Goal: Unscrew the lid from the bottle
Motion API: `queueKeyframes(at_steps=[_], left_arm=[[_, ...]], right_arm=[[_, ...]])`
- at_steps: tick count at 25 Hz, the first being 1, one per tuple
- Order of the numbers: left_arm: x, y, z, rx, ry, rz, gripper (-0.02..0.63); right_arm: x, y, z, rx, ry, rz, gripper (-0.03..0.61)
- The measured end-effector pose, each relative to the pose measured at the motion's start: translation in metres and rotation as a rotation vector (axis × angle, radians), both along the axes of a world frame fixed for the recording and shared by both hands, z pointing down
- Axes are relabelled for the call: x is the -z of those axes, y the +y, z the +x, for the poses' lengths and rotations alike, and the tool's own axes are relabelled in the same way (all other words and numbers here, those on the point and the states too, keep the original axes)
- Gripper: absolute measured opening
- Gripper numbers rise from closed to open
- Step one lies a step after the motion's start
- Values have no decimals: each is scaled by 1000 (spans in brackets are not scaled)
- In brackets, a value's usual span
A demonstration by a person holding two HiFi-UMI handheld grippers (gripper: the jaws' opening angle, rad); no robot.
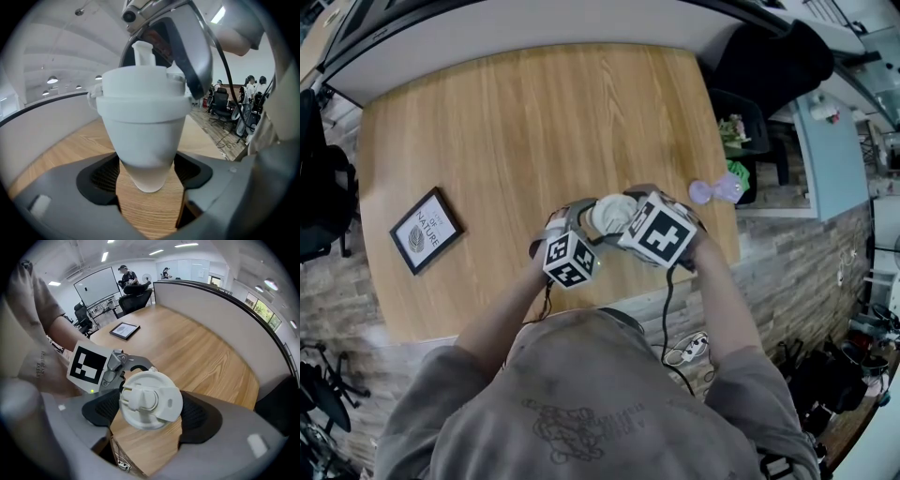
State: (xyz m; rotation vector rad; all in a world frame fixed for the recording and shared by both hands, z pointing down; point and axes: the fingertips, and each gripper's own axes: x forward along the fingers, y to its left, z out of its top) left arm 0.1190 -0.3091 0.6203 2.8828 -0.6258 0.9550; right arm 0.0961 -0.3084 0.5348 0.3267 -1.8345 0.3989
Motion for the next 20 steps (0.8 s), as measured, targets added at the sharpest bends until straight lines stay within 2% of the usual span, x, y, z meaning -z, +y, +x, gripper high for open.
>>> queueKeyframes(at_steps=[4,7,12,18,20], left_arm=[[0,1,-2,-1,-3,1,362],[0,0,-1,-9,0,3,360],[-1,3,-1,-48,-4,12,359],[0,3,-1,-80,-1,17,359],[0,4,-2,-87,-4,20,359]], right_arm=[[1,2,-5,40,11,30,410],[0,3,-4,130,18,36,408],[1,11,-1,416,40,-1,408],[1,17,0,695,39,-52,408],[2,19,-1,757,41,-70,407]])
